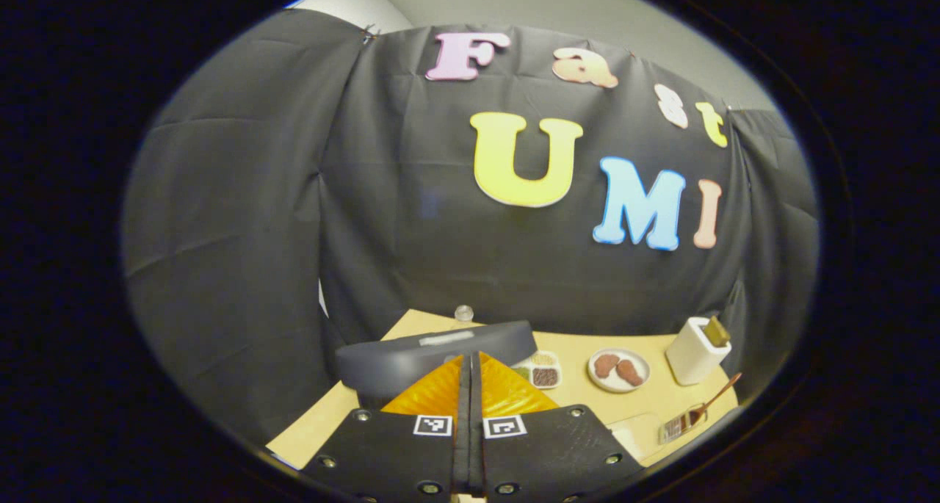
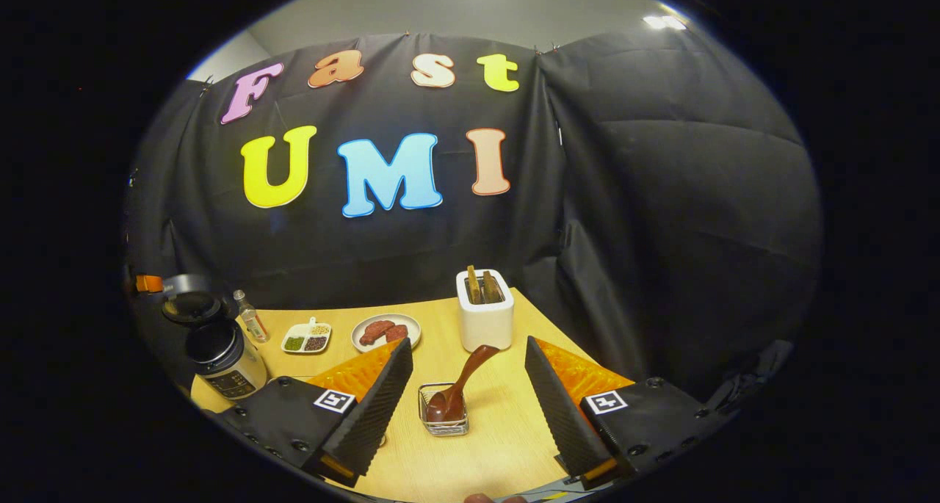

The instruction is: Close the left gripper, press the button to open the rice cooker; take a wooden spoon from the chopstick holder with the right hand, scoop a spoonful of rice and pour it into the rice cooker, then put the wooden spoon back into the chopstick holder.

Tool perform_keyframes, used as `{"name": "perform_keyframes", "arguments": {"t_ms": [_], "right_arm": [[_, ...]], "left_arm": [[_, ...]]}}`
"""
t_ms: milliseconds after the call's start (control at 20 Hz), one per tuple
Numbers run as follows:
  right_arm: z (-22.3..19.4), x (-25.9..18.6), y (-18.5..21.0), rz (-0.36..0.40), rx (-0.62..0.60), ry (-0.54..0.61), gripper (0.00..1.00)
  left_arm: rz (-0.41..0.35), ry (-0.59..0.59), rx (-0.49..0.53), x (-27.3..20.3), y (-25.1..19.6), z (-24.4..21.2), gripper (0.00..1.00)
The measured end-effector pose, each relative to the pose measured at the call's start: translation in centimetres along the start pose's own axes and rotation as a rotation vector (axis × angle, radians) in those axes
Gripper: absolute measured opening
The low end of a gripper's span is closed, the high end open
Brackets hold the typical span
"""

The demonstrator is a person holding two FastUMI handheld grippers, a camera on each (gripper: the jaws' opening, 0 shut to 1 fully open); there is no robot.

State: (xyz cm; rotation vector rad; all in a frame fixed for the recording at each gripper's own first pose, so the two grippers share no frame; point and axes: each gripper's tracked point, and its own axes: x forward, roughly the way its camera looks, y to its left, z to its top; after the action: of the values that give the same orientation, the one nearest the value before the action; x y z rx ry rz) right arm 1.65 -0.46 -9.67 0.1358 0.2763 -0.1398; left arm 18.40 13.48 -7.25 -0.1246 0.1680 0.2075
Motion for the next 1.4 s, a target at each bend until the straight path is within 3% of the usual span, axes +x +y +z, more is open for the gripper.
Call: {"name": "perform_keyframes", "arguments": {"t_ms": [300, 350, 450, 500, 600, 750, 1150, 1400], "right_arm": [[-1.2, 4.4, -0.3, 0.108, 0.020, 0.050, 0.98], [-1.4, 5.3, -0.5, 0.112, 0.023, 0.055, 0.98], [-2.2, 7.0, -0.8, 0.122, 0.032, 0.068, 0.97], [-2.5, 7.8, -1.0, 0.122, 0.039, 0.077, 0.93], [-3.2, 8.8, -1.2, 0.127, 0.056, 0.104, 0.97], [-4.0, 10.1, -2.1, 0.120, 0.085, 0.143, 0.97], [-7.5, 14.3, -1.6, 0.133, 0.176, 0.279, 0.98], [-11.6, 17.0, -0.5, 0.155, 0.263, 0.418, 0.98]], "left_arm": [[0.043, -0.041, 0.026, -5.5, -1.6, -1.5, 0.00], [0.057, -0.052, 0.024, -6.7, -1.7, -2.2, 0.05], [0.053, -0.045, 0.000, -9.0, -2.6, -3.7, 0.31], [0.073, -0.034, -0.002, -9.6, -2.4, -4.8, 0.44], [0.134, -0.047, 0.025, -11.0, -1.5, -5.5, 0.71], [0.133, -0.050, 0.039, -13.2, -2.5, -6.1, 0.95], [0.210, -0.003, 0.099, -16.0, -1.9, -7.8, 0.94], [0.206, 0.014, 0.065, -17.7, -2.5, -8.8, 0.95]]}}
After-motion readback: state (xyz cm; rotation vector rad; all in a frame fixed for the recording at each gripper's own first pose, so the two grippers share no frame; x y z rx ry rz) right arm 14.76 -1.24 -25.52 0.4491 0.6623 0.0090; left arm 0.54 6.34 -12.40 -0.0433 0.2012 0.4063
